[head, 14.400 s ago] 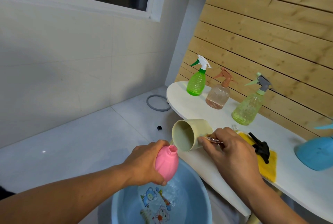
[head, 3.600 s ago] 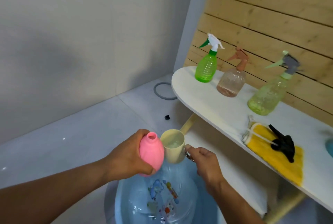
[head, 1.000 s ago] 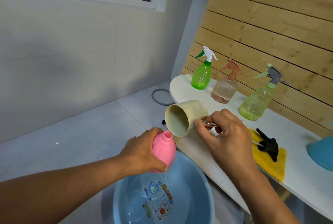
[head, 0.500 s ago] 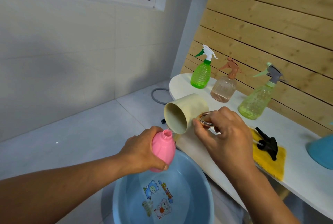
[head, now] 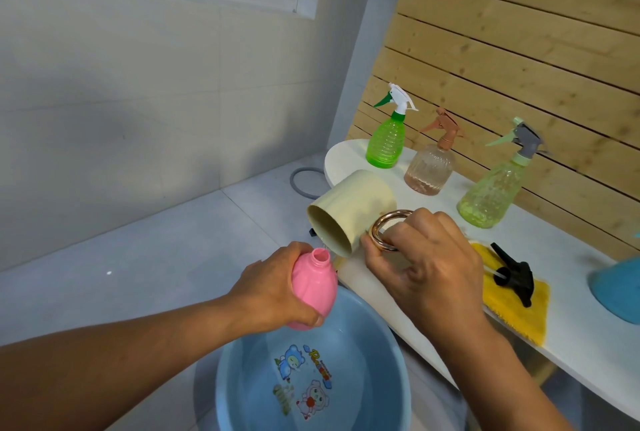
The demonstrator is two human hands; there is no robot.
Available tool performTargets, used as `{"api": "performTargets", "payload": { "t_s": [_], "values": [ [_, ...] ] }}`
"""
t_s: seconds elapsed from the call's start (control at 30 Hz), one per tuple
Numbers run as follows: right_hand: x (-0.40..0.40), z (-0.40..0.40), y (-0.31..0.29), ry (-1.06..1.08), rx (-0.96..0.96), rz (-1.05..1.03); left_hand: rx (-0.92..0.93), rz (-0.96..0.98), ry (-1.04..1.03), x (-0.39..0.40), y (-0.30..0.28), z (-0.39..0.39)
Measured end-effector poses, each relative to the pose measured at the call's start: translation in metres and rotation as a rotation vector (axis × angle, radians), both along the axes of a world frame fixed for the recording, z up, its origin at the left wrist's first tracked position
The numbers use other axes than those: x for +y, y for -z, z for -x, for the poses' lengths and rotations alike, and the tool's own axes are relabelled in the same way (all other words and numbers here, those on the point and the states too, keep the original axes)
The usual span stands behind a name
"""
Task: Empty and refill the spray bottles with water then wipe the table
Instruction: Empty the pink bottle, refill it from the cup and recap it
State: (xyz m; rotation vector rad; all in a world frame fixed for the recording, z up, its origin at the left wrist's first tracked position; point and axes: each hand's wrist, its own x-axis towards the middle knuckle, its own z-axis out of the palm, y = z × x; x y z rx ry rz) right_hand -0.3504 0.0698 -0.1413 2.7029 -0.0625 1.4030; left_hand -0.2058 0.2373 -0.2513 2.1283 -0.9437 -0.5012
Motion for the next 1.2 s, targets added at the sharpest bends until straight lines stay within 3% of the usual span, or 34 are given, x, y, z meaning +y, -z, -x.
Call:
{"api": "performTargets", "payload": {
  "t_s": [0.07, 0.13, 0.33, 0.6, 0.7, 0.83, 0.97, 1.2],
  "values": [
    [0.000, -0.001, 0.003, -0.012, 0.014, -0.035, 0.005, 0.006, -0.001, 0.000, 0.000, -0.001],
    [0.001, -0.003, 0.006, -0.018, 0.056, -0.195, 0.014, 0.012, -0.005, 0.000, 0.001, -0.001],
    [-0.011, -0.016, 0.035, -0.017, 0.159, -1.000, 0.056, 0.013, -0.010, 0.004, 0.008, -0.005],
    [-0.049, -0.039, 0.122, 0.172, 0.516, -1.232, 0.121, 0.015, -0.077, 0.012, 0.020, -0.018],
    [-0.060, -0.042, 0.163, 0.260, 0.748, -1.180, 0.141, 0.043, -0.100, 0.013, 0.021, -0.022],
    [-0.068, -0.039, 0.218, 0.362, 1.049, -0.928, 0.138, 0.045, -0.114, 0.010, 0.023, -0.026],
    [-0.071, -0.032, 0.255, 0.357, 1.124, -0.802, 0.138, 0.048, -0.101, 0.006, 0.024, -0.025],
    [-0.060, -0.038, 0.296, 0.368, 1.315, -0.379, 0.096, 0.045, -0.044, 0.004, 0.021, -0.024]
  ]
}}
